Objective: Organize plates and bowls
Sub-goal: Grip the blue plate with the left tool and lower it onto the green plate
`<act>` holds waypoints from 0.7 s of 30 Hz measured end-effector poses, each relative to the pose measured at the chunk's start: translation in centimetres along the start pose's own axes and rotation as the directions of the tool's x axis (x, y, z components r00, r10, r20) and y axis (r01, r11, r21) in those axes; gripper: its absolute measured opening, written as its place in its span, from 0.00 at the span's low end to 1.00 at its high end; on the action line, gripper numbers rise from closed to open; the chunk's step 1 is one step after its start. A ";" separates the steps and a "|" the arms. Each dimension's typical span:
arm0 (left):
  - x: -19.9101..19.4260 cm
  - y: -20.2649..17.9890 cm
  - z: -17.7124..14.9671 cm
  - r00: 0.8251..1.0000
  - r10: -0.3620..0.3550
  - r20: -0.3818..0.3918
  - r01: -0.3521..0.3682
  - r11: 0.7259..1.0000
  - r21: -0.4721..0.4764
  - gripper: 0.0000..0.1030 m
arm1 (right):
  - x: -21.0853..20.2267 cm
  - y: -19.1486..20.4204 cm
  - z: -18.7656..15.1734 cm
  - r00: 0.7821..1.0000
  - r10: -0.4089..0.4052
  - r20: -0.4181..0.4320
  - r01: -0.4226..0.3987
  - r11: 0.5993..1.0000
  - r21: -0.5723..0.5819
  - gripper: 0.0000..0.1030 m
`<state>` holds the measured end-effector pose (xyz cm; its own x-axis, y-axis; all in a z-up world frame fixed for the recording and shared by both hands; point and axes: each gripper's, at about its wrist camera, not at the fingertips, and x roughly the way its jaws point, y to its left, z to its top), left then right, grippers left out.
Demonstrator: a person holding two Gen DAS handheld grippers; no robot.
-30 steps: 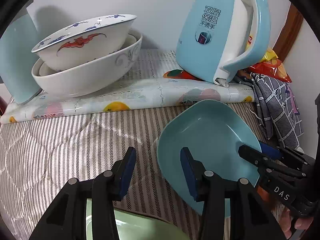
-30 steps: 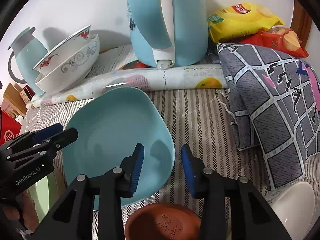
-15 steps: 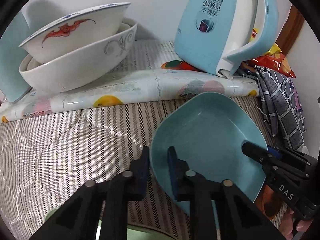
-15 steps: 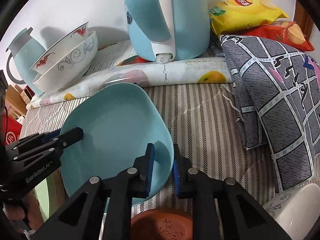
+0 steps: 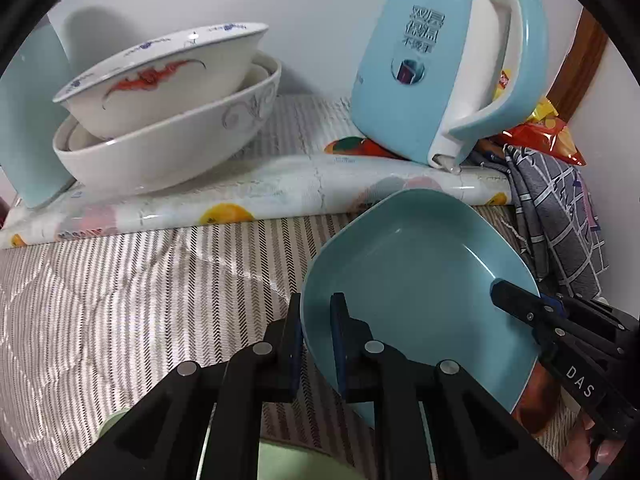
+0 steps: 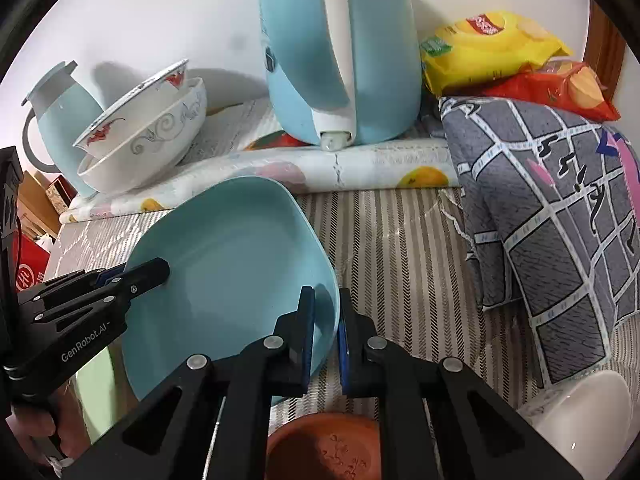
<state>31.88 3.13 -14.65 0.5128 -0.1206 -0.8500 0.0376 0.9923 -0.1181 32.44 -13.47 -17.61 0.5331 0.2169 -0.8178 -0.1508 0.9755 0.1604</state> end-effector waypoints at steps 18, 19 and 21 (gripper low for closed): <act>-8.1 1.5 -1.5 0.995 0.023 0.096 -0.020 0.999 -0.034 0.13 | -7.1 3.6 -0.5 0.996 0.034 0.088 -0.030 0.999 -0.045 0.09; -8.4 1.6 -1.7 0.995 0.026 0.101 -0.023 0.999 -0.036 0.13 | -7.5 4.0 -0.7 0.995 0.037 0.091 -0.033 0.998 -0.049 0.09; -9.2 1.9 -2.3 0.994 0.033 0.107 -0.029 0.999 -0.042 0.13 | -7.8 4.6 -1.0 0.994 0.042 0.096 -0.036 0.998 -0.060 0.09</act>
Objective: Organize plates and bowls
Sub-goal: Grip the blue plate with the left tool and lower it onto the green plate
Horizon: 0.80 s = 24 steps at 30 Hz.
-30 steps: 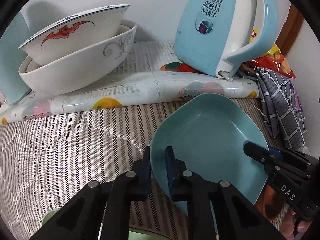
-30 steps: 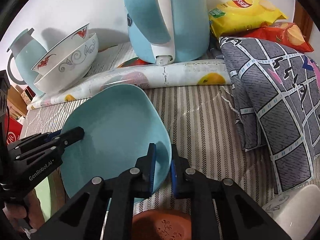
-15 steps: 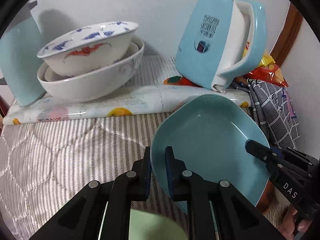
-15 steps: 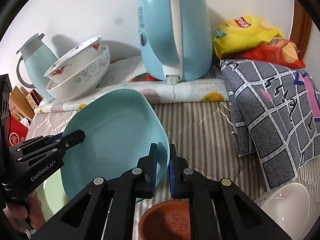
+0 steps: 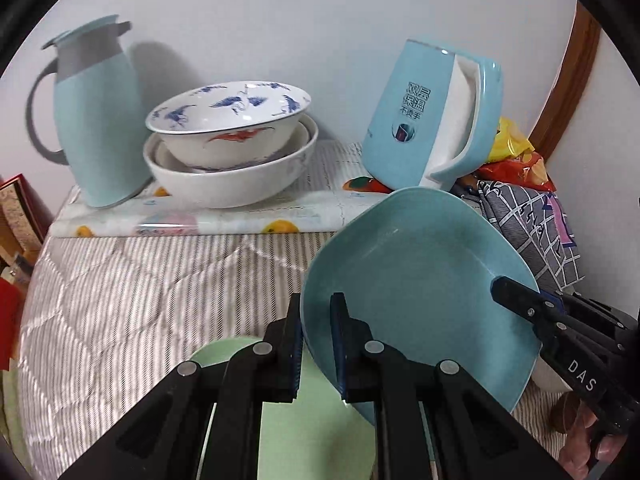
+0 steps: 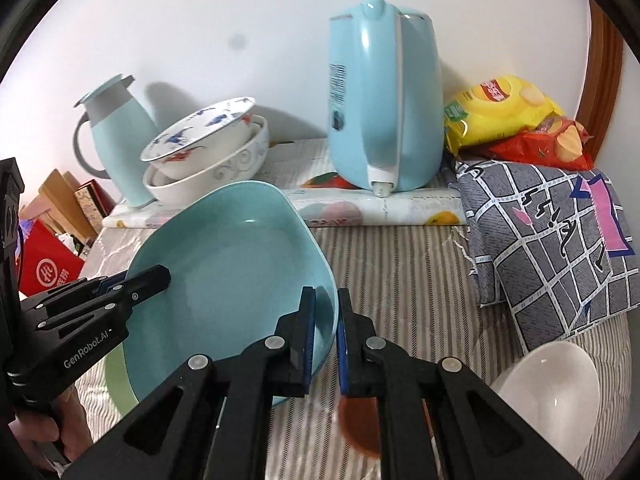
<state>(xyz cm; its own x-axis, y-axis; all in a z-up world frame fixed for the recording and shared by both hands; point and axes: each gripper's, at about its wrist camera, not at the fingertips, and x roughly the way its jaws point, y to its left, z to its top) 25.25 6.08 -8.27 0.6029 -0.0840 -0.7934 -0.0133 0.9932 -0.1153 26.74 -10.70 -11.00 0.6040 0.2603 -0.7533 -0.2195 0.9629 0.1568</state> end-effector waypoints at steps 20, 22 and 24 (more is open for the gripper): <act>-6.2 5.0 -6.0 0.996 0.084 0.015 -0.082 0.992 -0.094 0.13 | -2.4 6.5 -4.0 0.995 0.101 -0.015 -0.101 0.992 -0.078 0.08; -6.1 5.5 -6.7 0.996 0.089 0.006 -0.088 0.990 -0.106 0.13 | -1.9 6.8 -4.4 0.994 0.107 -0.029 -0.109 0.990 -0.085 0.08; -5.8 5.7 -7.1 0.995 0.095 -0.001 -0.095 0.989 -0.110 0.13 | -1.3 7.0 -4.7 0.993 0.114 -0.042 -0.117 0.990 -0.084 0.08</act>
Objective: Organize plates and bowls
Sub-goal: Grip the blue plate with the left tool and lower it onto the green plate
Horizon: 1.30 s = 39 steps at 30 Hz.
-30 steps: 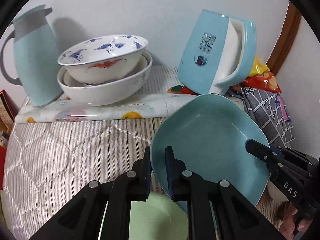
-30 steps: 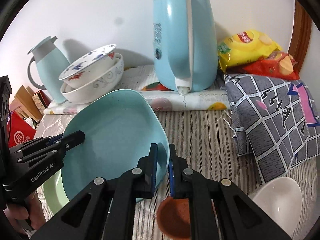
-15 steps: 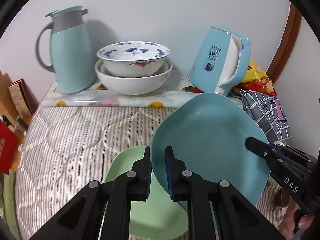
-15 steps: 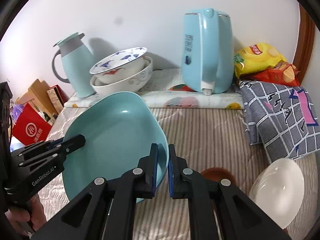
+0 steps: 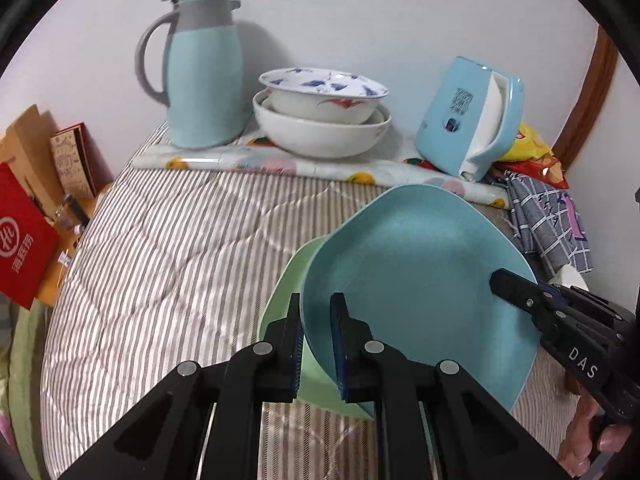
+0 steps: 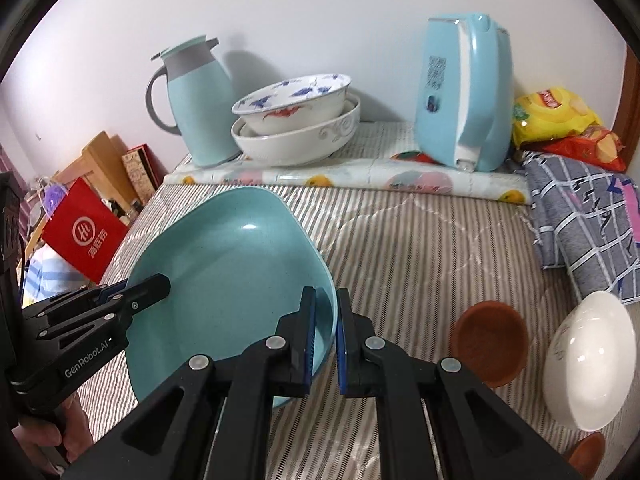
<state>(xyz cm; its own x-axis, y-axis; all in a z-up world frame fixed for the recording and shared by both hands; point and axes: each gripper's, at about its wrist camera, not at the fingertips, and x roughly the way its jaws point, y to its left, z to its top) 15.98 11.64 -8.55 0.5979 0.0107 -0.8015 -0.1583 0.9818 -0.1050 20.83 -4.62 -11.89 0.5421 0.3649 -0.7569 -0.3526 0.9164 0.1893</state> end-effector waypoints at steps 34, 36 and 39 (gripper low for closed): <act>2.7 2.5 -0.6 0.998 0.045 -0.045 -0.046 0.999 -0.014 0.17 | 6.6 1.1 0.8 0.995 0.016 -0.098 -0.026 0.995 -0.099 0.08; 2.9 2.5 -0.7 0.998 0.045 -0.050 -0.046 0.999 -0.011 0.17 | 6.8 1.2 0.9 0.996 0.007 -0.092 -0.017 0.994 -0.105 0.08; 3.2 2.5 -0.7 0.998 0.039 -0.057 -0.040 0.999 -0.017 0.19 | 7.3 1.4 1.2 0.996 -0.008 -0.090 -0.002 0.993 -0.115 0.12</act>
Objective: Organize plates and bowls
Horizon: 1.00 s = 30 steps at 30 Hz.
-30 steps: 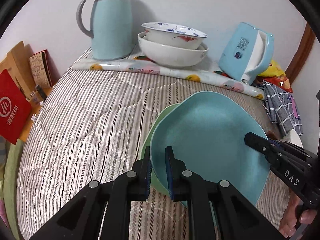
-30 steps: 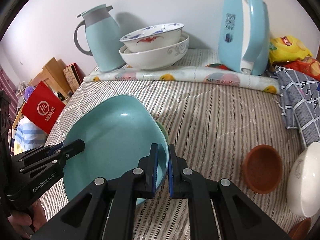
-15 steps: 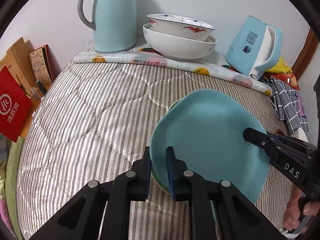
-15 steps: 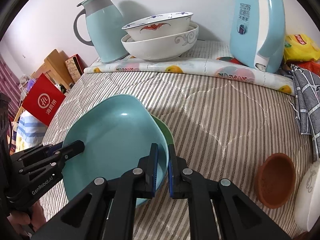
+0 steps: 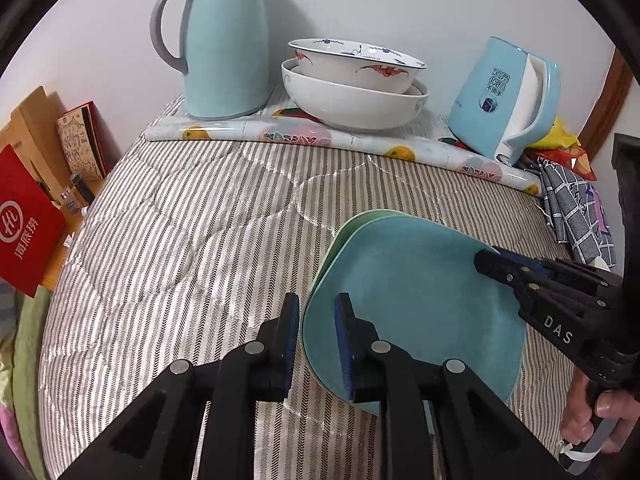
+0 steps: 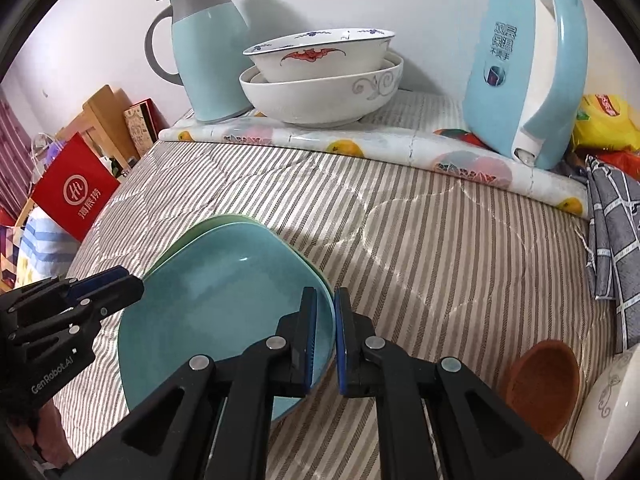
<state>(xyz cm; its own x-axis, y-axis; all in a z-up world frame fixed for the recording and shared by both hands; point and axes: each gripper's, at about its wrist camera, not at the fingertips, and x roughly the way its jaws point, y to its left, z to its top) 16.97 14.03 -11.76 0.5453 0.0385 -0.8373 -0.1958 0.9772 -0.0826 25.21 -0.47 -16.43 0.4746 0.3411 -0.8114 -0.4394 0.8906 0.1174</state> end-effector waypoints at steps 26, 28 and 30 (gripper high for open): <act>-3.5 -5.3 0.0 0.997 -0.064 0.053 0.061 0.997 0.047 0.29 | -10.0 -4.8 -4.2 0.982 -0.146 0.123 0.130 0.983 0.133 0.48; -4.1 -6.3 -0.2 0.995 -0.073 0.063 0.070 0.996 0.055 0.29 | -11.5 -5.8 -5.1 0.974 -0.186 0.131 0.166 0.974 0.154 0.49; -4.5 -7.3 -0.4 0.994 -0.087 0.071 0.083 0.995 0.064 0.30 | -12.6 -6.6 -5.8 0.966 -0.218 0.136 0.193 0.965 0.175 0.50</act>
<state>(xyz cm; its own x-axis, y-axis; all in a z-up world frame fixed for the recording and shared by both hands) 15.64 6.63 -7.59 0.6166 -0.0324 -0.7866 -0.0974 0.9883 -0.1170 17.67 -12.45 -10.29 0.6582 0.1762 -0.7320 -0.1989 0.9784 0.0567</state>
